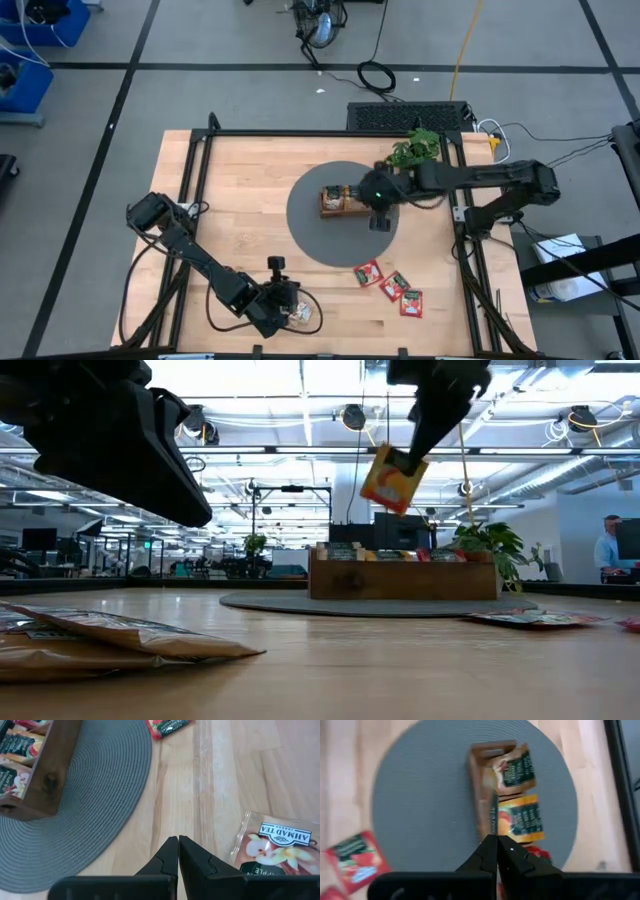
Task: Pick & Place Tea
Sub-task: Put the yellow tea bag to the middle section into the wooden organizer, then adjust the wooden organizer, then put the brown tea bag to the left section into the wooden organizer
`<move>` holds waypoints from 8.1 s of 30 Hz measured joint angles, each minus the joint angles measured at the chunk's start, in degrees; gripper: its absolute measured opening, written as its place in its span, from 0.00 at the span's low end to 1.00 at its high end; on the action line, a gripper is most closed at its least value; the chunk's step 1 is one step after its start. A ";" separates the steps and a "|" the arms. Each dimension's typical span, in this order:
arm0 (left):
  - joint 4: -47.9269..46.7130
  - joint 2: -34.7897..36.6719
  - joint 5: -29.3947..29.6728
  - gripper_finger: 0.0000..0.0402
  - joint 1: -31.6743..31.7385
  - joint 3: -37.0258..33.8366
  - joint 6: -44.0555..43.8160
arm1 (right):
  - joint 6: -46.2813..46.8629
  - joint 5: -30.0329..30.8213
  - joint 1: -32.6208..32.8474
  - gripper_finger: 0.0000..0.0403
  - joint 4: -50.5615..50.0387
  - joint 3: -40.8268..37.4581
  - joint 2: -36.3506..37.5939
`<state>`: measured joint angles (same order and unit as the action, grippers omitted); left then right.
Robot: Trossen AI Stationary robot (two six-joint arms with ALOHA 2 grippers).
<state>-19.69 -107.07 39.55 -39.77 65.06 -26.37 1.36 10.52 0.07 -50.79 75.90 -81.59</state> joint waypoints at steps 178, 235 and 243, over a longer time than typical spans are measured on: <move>15.28 2.30 -9.48 0.05 -11.07 -2.64 1.75 | 7.40 -3.29 24.53 0.00 97.51 -46.44 -1.81; 10.86 -2.84 -3.53 0.05 3.02 -7.98 -2.29 | 3.72 -13.79 16.16 0.00 102.40 -36.30 -23.18; 12.16 0.31 -6.78 0.05 -0.01 -4.87 -2.58 | 2.51 -13.79 16.16 0.00 101.78 -36.30 -23.18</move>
<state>-7.53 -106.76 32.76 -39.77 60.19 -28.95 3.87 -3.27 16.23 51.00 39.59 -104.77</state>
